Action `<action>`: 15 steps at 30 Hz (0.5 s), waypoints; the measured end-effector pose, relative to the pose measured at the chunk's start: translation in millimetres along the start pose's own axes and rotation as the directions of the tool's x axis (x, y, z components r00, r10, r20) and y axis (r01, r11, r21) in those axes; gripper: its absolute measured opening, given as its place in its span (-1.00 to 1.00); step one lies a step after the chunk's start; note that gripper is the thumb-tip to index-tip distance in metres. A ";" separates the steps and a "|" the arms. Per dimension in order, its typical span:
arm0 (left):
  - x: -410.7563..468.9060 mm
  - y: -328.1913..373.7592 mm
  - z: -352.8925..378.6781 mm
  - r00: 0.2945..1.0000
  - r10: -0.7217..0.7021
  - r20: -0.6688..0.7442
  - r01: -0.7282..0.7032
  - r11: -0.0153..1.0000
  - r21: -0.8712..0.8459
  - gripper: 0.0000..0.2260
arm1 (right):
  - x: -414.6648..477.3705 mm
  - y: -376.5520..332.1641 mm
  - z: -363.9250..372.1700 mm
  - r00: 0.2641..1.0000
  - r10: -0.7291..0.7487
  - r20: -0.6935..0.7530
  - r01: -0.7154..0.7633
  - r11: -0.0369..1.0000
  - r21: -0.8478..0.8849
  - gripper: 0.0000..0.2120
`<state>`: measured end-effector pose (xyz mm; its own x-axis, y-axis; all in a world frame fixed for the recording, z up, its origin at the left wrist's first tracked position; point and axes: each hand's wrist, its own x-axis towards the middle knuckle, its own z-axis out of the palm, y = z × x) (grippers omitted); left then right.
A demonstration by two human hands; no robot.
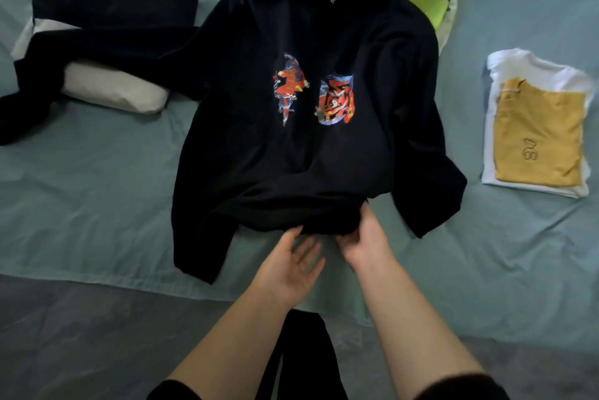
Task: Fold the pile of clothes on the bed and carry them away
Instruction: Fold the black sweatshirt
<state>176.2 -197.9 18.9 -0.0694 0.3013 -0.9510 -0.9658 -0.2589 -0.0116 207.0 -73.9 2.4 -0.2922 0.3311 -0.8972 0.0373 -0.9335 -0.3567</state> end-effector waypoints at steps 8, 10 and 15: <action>-20.7 -32.7 21.8 0.963 -0.083 0.257 0.108 0.990 -0.088 -0.66 | -87.7 9.3 -71.0 0.979 -0.196 -0.061 0.189 0.976 -0.106 -0.73; -25.3 -41.4 20.6 0.979 -0.110 0.170 0.119 0.992 -0.040 -0.71 | -97.9 3.9 -79.6 0.978 -0.189 -0.090 0.186 0.982 -0.034 -0.64; -14.5 -67.7 -4.0 0.990 -0.055 -0.129 0.066 0.994 0.086 -0.67 | -89.9 -26.7 -97.6 0.983 -0.007 -0.186 0.056 0.964 0.261 -0.67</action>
<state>243.6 -188.4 32.3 0.0166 0.1940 -0.9809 -0.9862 -0.1584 -0.0481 325.5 -65.3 67.1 -0.1095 0.3574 -0.9275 -0.2299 -0.9169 -0.3262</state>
